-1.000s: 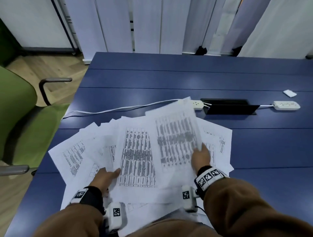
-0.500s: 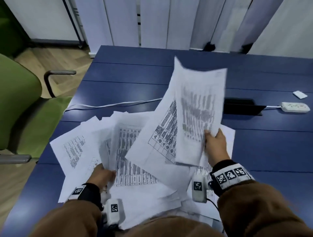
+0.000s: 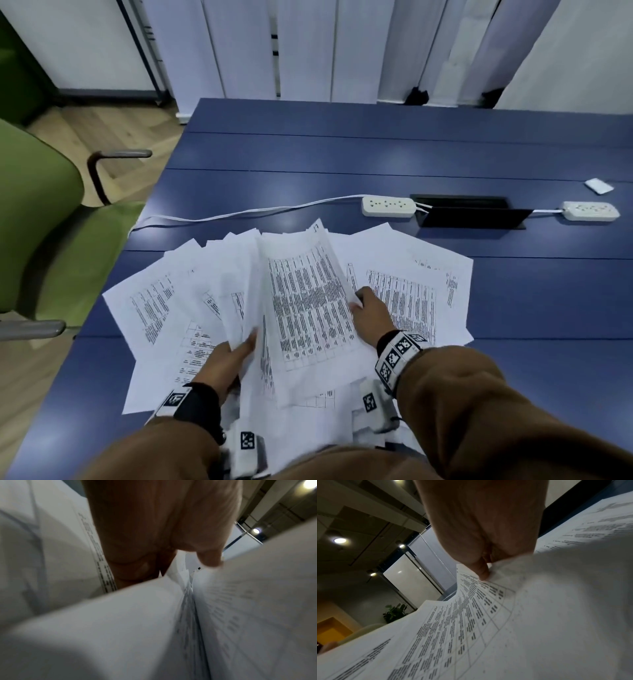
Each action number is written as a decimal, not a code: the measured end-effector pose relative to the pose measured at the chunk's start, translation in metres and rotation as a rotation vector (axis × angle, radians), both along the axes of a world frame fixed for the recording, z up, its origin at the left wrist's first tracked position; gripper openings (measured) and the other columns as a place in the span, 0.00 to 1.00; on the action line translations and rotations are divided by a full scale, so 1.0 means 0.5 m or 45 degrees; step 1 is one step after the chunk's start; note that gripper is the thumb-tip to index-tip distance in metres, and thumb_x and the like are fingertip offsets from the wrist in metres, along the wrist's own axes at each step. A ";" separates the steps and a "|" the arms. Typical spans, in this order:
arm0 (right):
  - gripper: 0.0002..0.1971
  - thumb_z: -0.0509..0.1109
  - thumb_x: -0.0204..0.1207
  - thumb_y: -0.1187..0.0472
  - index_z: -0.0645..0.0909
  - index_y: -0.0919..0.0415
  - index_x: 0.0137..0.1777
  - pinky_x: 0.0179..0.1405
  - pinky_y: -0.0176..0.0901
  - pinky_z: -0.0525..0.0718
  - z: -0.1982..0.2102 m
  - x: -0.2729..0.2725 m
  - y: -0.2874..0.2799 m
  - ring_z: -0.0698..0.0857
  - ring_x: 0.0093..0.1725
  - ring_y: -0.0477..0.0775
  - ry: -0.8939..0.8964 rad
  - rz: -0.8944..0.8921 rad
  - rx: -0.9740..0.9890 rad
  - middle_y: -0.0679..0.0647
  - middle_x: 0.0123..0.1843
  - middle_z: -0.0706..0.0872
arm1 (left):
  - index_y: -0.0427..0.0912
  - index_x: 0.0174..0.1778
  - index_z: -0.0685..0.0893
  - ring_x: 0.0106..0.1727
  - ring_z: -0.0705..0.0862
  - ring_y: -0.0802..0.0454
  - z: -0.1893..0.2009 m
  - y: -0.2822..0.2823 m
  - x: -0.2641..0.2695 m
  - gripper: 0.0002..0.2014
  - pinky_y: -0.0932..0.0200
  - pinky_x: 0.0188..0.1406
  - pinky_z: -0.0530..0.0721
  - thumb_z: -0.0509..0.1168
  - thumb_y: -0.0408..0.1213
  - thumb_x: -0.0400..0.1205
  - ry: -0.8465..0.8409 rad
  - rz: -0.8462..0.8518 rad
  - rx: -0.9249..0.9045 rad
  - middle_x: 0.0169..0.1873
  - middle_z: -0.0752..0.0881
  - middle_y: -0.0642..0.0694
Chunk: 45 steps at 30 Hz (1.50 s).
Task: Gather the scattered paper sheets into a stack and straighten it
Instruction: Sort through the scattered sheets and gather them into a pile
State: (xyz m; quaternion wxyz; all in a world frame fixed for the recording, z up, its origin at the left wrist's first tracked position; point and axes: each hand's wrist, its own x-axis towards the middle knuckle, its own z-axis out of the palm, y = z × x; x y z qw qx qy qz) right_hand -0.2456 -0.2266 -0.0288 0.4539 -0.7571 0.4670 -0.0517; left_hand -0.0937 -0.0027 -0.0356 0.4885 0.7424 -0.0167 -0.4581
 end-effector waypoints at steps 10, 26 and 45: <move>0.18 0.63 0.82 0.58 0.65 0.57 0.31 0.25 0.38 0.66 0.001 -0.037 -0.018 0.70 0.29 0.47 0.332 -0.110 -0.123 0.49 0.30 0.69 | 0.29 0.62 0.82 0.55 0.83 0.41 -0.032 0.008 -0.002 0.21 0.51 0.60 0.78 0.65 0.46 0.84 -0.222 0.032 0.056 0.55 0.87 0.35; 0.22 0.68 0.75 0.39 0.75 0.50 0.63 0.65 0.60 0.75 -0.015 -0.059 0.062 0.73 0.68 0.61 0.487 -0.228 -0.221 0.58 0.65 0.74 | 0.37 0.79 0.63 0.69 0.78 0.37 -0.054 0.032 0.034 0.38 0.42 0.66 0.79 0.74 0.25 0.75 -0.364 0.133 0.115 0.74 0.74 0.36; 0.13 0.62 0.82 0.66 0.80 0.68 0.63 0.53 0.45 0.82 -0.009 -0.096 0.024 0.84 0.56 0.62 0.102 -0.400 -0.041 0.61 0.61 0.84 | 0.30 0.67 0.75 0.58 0.79 0.44 -0.013 0.010 0.043 0.16 0.53 0.57 0.74 0.62 0.26 0.83 -0.406 0.122 0.171 0.60 0.80 0.41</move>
